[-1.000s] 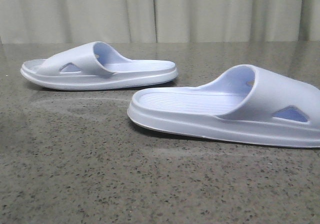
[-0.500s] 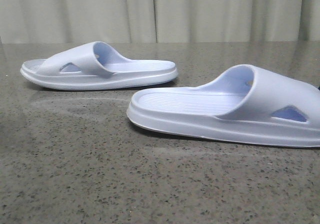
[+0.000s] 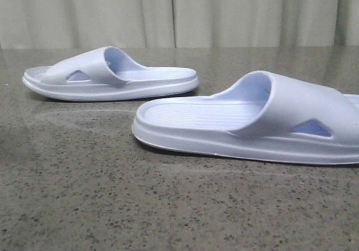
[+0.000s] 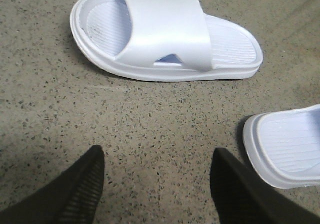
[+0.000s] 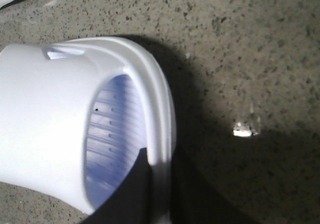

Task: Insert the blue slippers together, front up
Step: 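Grasp the heel of the nearer slipper with the right gripper, then grasp the heel of the farther slipper with the left gripper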

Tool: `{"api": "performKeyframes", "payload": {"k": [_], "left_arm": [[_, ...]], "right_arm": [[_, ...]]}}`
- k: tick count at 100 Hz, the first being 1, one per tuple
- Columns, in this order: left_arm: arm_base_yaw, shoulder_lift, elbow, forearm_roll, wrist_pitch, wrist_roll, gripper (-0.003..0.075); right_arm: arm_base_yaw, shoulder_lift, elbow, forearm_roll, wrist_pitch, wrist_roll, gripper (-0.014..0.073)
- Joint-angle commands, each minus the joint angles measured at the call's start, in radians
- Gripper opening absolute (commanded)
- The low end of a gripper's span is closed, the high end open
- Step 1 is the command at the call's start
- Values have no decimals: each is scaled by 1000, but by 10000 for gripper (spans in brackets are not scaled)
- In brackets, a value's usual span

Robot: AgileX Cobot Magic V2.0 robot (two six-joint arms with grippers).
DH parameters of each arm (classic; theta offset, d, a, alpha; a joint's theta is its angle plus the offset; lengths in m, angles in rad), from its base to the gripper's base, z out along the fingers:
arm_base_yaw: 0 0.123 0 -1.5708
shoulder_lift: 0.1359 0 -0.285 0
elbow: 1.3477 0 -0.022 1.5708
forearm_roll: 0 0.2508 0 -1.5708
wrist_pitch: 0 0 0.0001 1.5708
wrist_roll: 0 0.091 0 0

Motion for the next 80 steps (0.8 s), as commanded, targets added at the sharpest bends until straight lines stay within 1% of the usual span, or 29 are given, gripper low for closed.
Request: {"api": "performKeyframes", "payload": {"k": [1,14,18,33,43,59,80], "left_arm": [[7,38,-66,-59,-20,1,405],[53,129,-145,-81,41,4,405],[78,155,-171,-102,78,33,405],[182,268,-231,-276,206,162,405],[231,345,-265,-323,269,183,405],[233,462,-340,-341,340,208,405],[232,568,-407,-334,351,208,405]], "right_arm": [[-6,-11,-30,31,3,-17,-104],[-6,-11,-30,31,-2,-17,-104],[-6,-11,-30,31,-3,-18,-104],[-6,-11,-30,31,-10,-21,-104],[-6,-11,-30,35,-12,-23,-104],[-6,-11,-30,58,-16,-41,-104],[-6,-11,-30,59,-16,-43,-104]]}}
